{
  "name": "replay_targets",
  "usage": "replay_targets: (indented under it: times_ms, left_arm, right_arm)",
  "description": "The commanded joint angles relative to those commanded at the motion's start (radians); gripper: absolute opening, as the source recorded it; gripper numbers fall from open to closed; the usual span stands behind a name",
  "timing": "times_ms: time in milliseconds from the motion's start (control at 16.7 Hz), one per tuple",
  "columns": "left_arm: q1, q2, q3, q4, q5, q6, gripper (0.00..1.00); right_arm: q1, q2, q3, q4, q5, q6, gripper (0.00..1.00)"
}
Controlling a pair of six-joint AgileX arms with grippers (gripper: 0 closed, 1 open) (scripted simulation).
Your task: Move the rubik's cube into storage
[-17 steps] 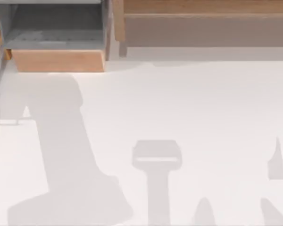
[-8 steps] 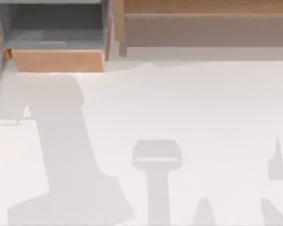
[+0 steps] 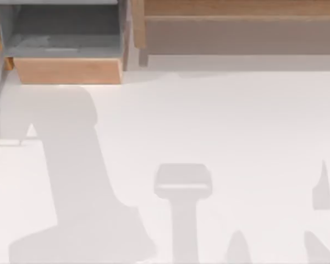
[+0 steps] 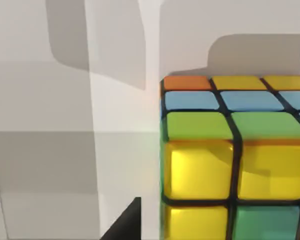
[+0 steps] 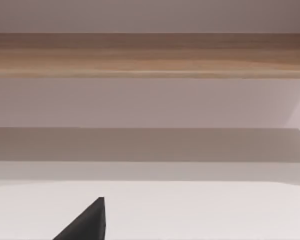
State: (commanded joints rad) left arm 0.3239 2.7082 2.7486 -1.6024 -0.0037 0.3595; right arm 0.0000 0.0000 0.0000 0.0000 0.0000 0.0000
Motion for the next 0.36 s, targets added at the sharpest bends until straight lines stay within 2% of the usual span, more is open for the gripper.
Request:
replay_targets:
  times_ms: [360]
  left_arm:
    - [0.000, 0.000, 0.000, 0.000, 0.000, 0.000, 1.00]
  right_arm:
    - [0.000, 0.000, 0.000, 0.000, 0.000, 0.000, 1.00]
